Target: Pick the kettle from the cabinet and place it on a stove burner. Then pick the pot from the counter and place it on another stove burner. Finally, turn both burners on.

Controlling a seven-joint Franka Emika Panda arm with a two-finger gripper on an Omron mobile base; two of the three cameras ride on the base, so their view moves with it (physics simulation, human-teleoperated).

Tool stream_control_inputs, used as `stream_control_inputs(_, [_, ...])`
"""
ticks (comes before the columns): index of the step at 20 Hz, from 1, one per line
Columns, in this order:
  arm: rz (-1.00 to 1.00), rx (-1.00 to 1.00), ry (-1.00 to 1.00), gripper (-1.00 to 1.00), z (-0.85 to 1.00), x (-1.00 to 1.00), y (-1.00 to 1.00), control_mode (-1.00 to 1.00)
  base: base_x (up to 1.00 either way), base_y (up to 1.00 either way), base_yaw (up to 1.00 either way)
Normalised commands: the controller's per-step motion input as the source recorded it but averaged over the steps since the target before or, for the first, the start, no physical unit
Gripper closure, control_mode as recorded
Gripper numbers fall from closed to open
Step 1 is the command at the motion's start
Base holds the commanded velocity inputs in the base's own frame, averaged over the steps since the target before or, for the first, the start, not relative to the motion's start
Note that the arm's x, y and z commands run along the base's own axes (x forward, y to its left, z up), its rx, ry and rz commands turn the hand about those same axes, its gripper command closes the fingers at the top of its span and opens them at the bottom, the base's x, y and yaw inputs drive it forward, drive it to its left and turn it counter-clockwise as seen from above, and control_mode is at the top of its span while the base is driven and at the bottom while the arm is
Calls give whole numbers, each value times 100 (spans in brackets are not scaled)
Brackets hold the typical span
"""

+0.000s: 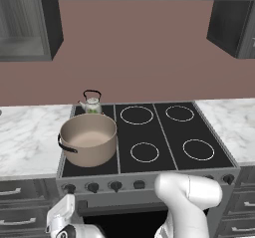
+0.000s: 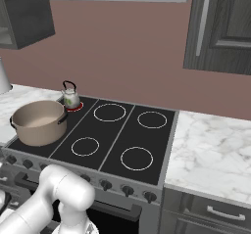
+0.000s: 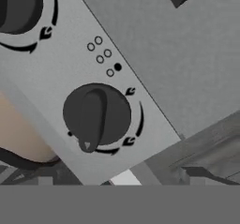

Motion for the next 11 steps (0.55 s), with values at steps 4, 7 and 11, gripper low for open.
stream_control_inputs(4, [0,-2,0,-100,0,-25,39,-100,0,0,0])
stream_control_inputs(7, [1,-2,0,-100,0,-27,39,-100,0,0,0])
stream_control_inputs(11, [0,-1,0,-100,0,-31,36,-100,0,0,0])
